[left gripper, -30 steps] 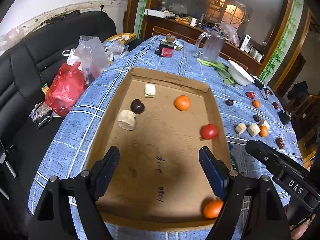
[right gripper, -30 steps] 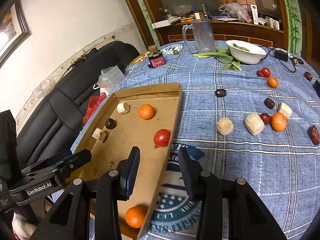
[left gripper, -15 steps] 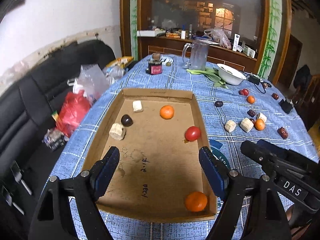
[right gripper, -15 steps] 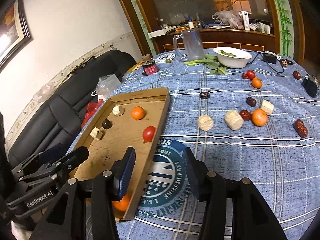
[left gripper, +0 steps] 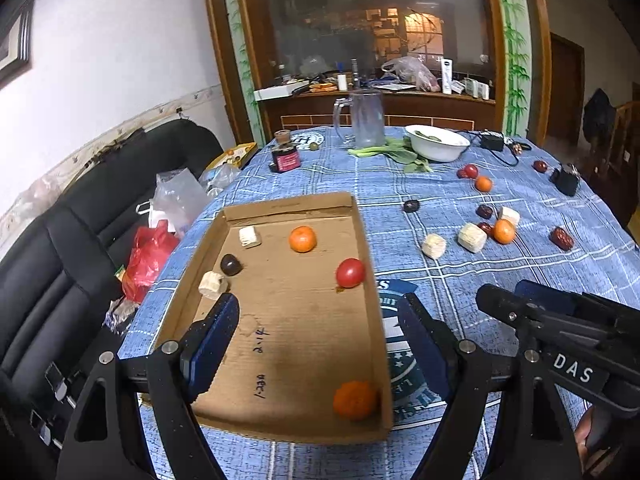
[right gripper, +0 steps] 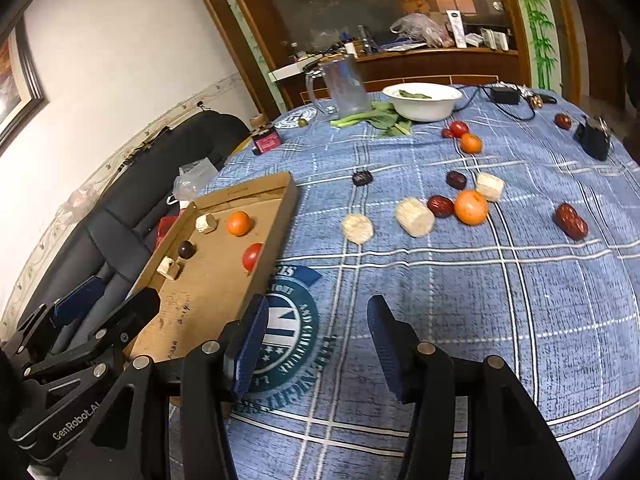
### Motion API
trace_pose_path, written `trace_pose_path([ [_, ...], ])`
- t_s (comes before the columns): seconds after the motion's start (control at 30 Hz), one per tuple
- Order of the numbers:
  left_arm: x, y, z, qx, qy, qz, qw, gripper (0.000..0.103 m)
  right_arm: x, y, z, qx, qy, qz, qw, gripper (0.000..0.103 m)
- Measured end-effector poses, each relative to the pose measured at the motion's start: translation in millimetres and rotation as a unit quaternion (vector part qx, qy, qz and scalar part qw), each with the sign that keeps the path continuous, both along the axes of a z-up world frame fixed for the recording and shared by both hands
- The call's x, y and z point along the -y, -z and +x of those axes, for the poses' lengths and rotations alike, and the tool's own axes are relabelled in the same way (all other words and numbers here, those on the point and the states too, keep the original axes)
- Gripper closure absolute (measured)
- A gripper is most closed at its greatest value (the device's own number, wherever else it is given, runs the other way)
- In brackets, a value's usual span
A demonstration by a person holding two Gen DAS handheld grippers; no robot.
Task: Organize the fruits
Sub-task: 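Withdraw both open tools from the box toward the remaining fruit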
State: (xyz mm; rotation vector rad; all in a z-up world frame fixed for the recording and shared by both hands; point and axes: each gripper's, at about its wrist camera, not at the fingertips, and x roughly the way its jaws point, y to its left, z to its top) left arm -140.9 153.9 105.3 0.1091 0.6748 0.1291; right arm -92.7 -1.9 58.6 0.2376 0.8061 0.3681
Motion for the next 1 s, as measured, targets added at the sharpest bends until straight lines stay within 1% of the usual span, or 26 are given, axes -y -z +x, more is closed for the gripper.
trace_pose_path([
  [0.23,21,3,2,-0.004,0.017,0.013,0.9998,0.022,14,4,0,-0.006,0.009,0.010,1.000,0.047],
  [0.57,39,11,11,-0.018,0.032,0.018,0.9992,0.022,37,12,4,-0.016,0.025,0.015,0.999,0.047],
  [0.83,50,19,23,-0.034,0.042,0.017,0.9984,0.022,55,19,9,-0.026,0.037,0.017,0.999,0.047],
  [1.0,55,23,34,-0.050,0.053,0.003,0.9974,0.022,73,20,14,-0.031,0.050,0.013,0.998,0.047],
])
